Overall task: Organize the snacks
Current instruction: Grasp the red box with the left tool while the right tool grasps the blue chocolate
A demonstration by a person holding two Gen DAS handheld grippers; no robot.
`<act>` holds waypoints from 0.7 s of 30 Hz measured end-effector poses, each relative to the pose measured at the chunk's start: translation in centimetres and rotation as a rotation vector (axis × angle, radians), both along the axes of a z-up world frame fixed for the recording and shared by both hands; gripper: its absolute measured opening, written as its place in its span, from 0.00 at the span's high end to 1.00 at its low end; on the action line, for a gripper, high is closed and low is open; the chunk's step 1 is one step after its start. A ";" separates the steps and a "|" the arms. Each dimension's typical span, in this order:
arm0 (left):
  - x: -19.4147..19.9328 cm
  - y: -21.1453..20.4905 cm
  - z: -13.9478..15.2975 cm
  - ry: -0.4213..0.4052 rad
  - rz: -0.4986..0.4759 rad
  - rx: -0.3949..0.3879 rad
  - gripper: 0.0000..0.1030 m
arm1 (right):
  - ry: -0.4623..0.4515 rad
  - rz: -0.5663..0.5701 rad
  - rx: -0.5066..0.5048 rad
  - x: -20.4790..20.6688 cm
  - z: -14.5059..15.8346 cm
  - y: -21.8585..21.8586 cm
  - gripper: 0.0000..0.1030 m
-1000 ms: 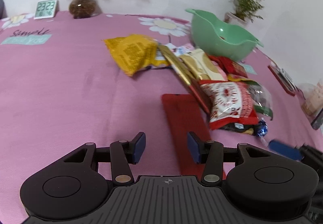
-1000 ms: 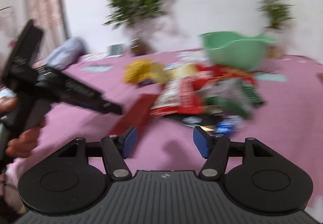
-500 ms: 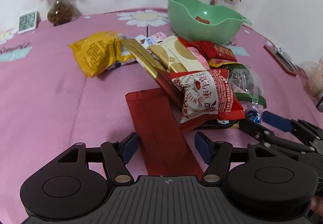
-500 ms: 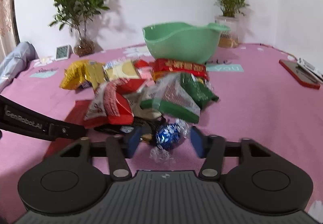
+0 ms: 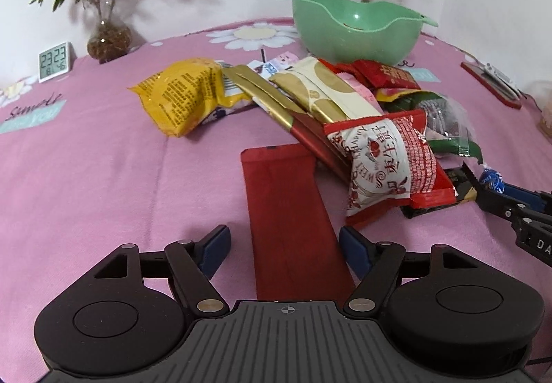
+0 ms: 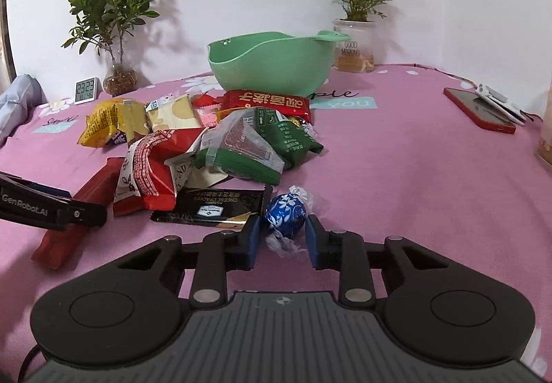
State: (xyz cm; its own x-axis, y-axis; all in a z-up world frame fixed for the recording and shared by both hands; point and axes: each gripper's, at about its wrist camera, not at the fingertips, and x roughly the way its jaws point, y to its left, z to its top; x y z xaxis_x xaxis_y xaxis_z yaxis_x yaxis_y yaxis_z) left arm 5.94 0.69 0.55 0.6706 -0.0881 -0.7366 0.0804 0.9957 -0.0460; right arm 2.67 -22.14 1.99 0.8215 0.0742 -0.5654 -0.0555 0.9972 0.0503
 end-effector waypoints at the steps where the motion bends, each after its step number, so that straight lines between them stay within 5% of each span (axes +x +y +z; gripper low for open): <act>1: 0.1 0.0 0.0 -0.001 0.003 -0.001 0.00 | 0.003 0.005 -0.001 0.3 0.0 0.2 0.56; 3: 0.2 -0.1 0.0 -0.002 0.007 0.002 0.00 | 0.001 0.013 0.002 0.8 0.1 0.5 0.47; 6: 0.5 -0.4 -0.2 -0.015 0.005 0.023 0.00 | 0.003 0.010 0.005 1.5 0.0 0.8 0.45; 10: 0.4 -0.4 -0.2 -0.043 0.004 0.036 0.00 | -0.014 -0.012 -0.012 1.2 0.0 0.5 0.68; 21: -1.4 2.4 0.5 -0.067 0.082 0.009 0.00 | -0.043 -0.080 0.014 -1.1 0.1 -2.0 0.69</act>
State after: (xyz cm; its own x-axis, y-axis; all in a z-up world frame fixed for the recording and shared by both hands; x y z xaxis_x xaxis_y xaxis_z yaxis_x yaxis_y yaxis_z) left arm 4.56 3.05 1.00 0.7228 -0.0245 -0.6906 0.0010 0.9994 -0.0345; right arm 1.60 -24.17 2.11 0.8485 0.0150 -0.5290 0.0218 0.9978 0.0632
